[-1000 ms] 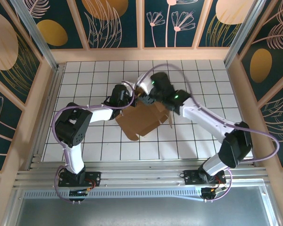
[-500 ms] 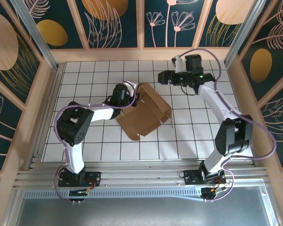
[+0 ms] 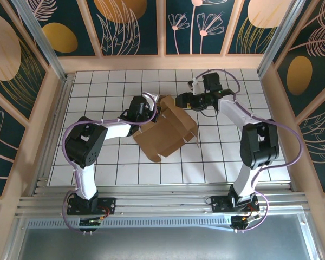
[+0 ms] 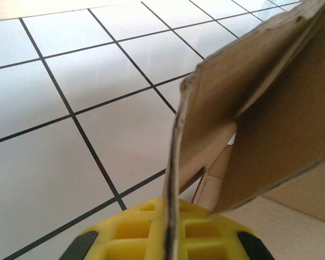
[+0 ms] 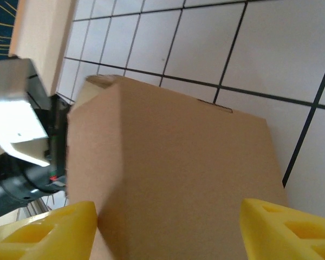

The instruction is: Fold the paper box

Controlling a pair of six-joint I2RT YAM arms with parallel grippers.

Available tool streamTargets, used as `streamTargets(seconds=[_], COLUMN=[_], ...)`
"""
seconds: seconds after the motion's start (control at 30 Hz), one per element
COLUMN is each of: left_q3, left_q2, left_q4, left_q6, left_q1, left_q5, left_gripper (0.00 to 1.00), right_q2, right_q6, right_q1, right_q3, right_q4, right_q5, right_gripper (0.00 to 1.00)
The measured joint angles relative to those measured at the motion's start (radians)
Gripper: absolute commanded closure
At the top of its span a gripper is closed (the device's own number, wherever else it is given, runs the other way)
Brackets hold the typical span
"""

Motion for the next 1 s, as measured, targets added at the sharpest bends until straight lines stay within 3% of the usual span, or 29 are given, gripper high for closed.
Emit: streamTargets(seconds=[0.1,0.23,0.4,0.5,0.9,1.0], left_q3=[0.002,0.002,0.002,0.002,0.052,0.069], left_q2=[0.0,0.0,-0.001,-0.008,-0.02,-0.012], left_q4=[-0.015,-0.029,-0.032,-0.041,-0.133,-0.133], left_q6=[0.007,0.018,0.03,0.044,0.062,0.042], left_q1=[0.0,0.0,0.0,0.0,0.0,0.0], left_q5=[0.0,0.0,0.005,0.027,0.359,0.42], left_gripper=[1.0,1.0,0.73,0.69,0.64,0.56], right_q2=[0.023,0.026,0.026,0.026,0.026,0.026], right_q6=[0.003,0.003,0.004,0.007,0.011,0.015], right_q1=[0.005,0.006,0.006,0.006,0.006,0.006], right_q3=[0.001,0.001,0.001,0.001,0.001,0.001], right_q4=[0.0,0.0,0.002,0.004,0.013,0.015], right_q5=[0.001,0.008,0.007,0.007,0.008,0.009], right_gripper=[0.36,0.33,0.33,0.36,0.39,0.42])
